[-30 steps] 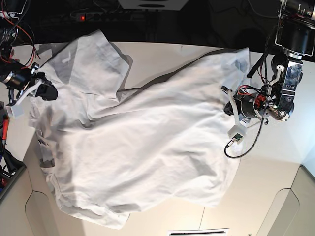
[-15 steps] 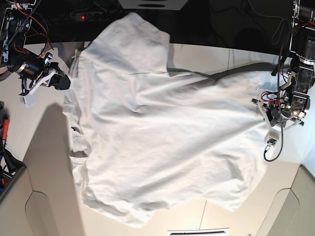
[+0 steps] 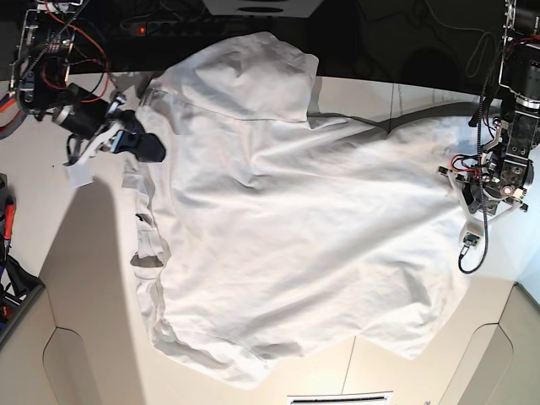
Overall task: Layout the t-shirt on the table in an organized manner, then fold the t-shirt properly
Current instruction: 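Drag the shirt edges apart with both grippers to spread it flat, then grasp the shoulder corners of the shirt with both grippers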
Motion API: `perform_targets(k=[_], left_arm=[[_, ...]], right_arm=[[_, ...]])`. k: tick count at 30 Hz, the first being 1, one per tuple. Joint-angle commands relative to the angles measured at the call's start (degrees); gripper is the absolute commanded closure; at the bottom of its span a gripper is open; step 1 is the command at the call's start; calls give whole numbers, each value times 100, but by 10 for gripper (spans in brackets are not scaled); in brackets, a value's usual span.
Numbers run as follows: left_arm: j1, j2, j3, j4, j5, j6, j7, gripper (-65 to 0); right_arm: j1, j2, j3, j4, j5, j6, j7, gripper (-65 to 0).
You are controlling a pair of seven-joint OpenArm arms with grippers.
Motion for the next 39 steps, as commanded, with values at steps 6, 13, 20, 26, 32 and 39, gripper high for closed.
perform_targets(k=[6,13,20,26,32,39], left_arm=[[-4,42,13,22,-190,-179,92,0],[-4,44,13,22,-195,-175,90,0],[-52,46,13,22,-411,-177,87,0],[-328,44,13,42,-520,-177,63,0],[-490,44,13,581,-785,-284,70,-102],[-490,46,13,1504,-1248,-564,94,-303]], right_arm=[[52,-72,-1049,81,-1602,-85,955,0],[83,267,-1241,74,-3027,-651,1513,0],[98,866,-1239,74,-3648,-1132,1939,0],[149,1001,-1224,76,-3534,-1257,1961,0],[162,949,-1117,157,-2774,-809,1928,-202],[162,264,306,549,-1965,-448,1740,-269]])
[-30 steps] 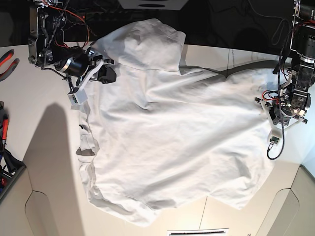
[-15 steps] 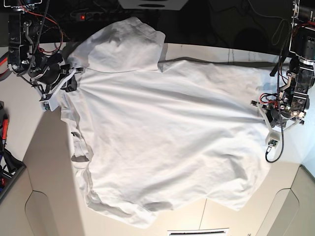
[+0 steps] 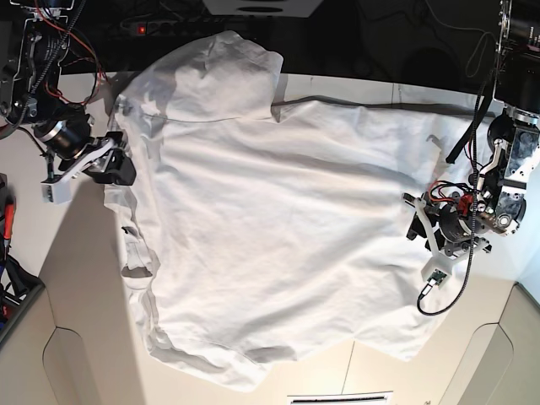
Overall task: Layout the t-shirt on the table in an organized manner, then fold the t-shirt properly
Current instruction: 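Grasp the shoulder corners of the shirt with both grippers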
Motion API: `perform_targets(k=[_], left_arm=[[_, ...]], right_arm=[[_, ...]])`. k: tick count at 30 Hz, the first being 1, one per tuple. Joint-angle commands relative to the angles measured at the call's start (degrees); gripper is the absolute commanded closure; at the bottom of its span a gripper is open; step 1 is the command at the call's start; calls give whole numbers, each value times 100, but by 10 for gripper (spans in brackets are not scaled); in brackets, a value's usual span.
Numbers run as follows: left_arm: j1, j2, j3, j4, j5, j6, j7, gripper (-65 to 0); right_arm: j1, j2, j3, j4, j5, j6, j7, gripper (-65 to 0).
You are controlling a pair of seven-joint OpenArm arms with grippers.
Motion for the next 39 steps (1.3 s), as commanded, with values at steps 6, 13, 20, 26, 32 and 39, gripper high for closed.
perform_targets(k=[6,13,20,26,32,39], left_arm=[[-120,-94,-37,337,-17,13,-74,-303],[-92,-92,-37,337,-17,13,-79,-303],[-90,-81,-37,337,-11,13,-72,-303],[-92,-83,-127,337,254,173,-37,-303],[-57,-85,-984,337,186,55,151,-303],[544,-129,-2911,334,-1534,-752,861,-303]], right_arm=[[42,-577,1746,101,800,177,-551,-269],[-155,-581,2111,-822,1239,173,-802,-269],[-151,-581,1443,-1902,1377,179,-820,-269],[-146,-581,1014,-1943,1377,332,-1016,-199],[-149,-568,962,-1943,1318,367,-1257,0],[-151,-566,962,-1893,1139,365,-1322,0]])
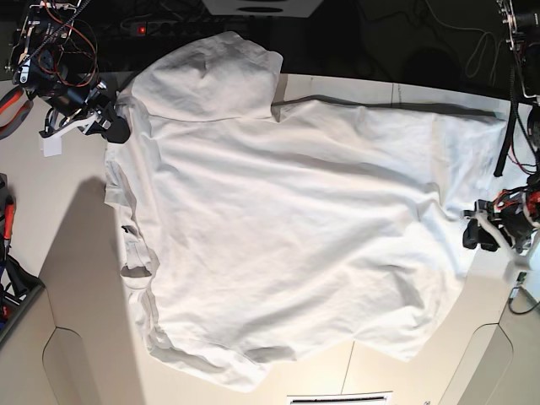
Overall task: Layout the t-shirt on the table in an organized manner, then fold the t-shirt properly
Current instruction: 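Grasp the shoulder corners of the shirt with both grippers, then lift the shoulders and pull them apart to stretch the shirt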
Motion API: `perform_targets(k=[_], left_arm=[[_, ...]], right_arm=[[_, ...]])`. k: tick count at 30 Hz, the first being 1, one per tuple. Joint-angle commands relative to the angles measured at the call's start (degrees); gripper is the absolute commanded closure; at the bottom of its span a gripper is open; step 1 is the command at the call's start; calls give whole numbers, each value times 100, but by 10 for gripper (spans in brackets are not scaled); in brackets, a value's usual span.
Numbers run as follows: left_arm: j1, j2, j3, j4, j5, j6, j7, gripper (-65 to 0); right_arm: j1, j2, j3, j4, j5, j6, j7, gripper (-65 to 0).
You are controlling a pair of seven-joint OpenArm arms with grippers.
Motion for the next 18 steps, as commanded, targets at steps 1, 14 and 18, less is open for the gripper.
perform_targets(k=[1,14,18], left_arm=[[57,-116,-315,90,-260,-118,22,-303],[1969,-111,-2330,-1191,-1458,-402,-138,-304],[1917,-96,-2326,-2103,-2081,-767,-177,-349]], right_arm=[[-24,-17,-24,31,22,-28,-197,0],[-24,-17,-26,94,28,-26,-205,0],[-22,-17,-26,94,31,-26,-205,0]])
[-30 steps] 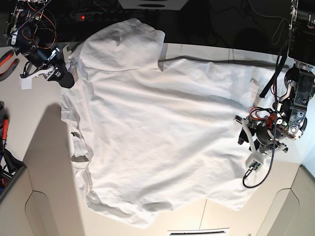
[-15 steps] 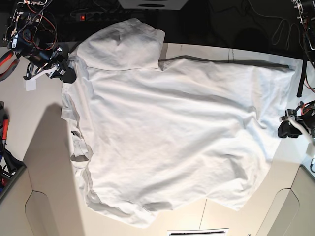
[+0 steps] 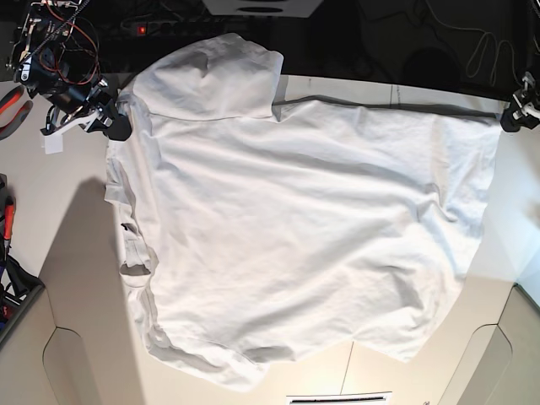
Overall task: Layout the t-shirt on the table in an organized manner, then fold the t-shirt properly
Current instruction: 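Lift the shoulders and pull them apart to stretch the shirt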
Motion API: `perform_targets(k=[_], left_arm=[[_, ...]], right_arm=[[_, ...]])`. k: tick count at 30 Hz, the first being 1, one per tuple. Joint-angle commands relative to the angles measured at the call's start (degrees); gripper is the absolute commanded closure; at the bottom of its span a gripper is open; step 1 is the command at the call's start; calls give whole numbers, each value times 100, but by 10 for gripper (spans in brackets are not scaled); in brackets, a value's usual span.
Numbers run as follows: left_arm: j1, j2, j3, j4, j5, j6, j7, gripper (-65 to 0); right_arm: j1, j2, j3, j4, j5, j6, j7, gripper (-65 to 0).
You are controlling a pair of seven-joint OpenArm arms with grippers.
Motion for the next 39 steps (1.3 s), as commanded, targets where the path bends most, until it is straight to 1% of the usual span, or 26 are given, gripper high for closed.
perform_targets(k=[1,3,8,14,19,20,21,23,24,28,31,35,39], left_arm=[[-46,-153,-42,-50,-302,-168,-42,-361],[-46,-142,-42,-219,-562,-251,33,-362],[-72,-105,-42,-254,-789,-249,92,-362],[-247,127,-26,-254,-791,-249,245,-361],[-382,269,-26,-254,-566,-247,243,-356],[-382,267,-26,-254,-566,-247,243,-331],[-382,264,-26,-254,-575,-245,240,-267],[-380,267,-26,-254,-584,-245,234,-77],[-378,267,-26,-254,-638,-247,236,0],[-378,262,-50,-247,-920,-271,310,0],[-378,247,-76,-229,-1292,-576,619,0],[-376,251,-79,-122,-1867,-576,1102,0],[-372,247,-79,-33,-1937,-576,1180,0]], right_arm=[[-22,-13,-22,13,42,-26,-186,0],[-22,-15,-22,13,42,-26,-186,0],[-20,-13,-22,13,127,-26,-188,0],[-20,-13,-22,13,170,-26,-188,0],[-20,-13,-22,13,170,-26,-192,0],[-22,-13,-22,13,170,-26,-208,0],[-22,-13,-22,13,173,-26,-236,0],[-22,-13,-22,31,173,-26,-258,0],[-24,-13,-20,61,173,-26,-275,0],[-181,-15,-20,544,151,-22,-319,0],[-446,-15,-20,1233,11,-24,-315,0],[-713,-15,-20,2035,-116,-24,-315,0],[-833,-15,28,2415,-247,-26,-334,0]])
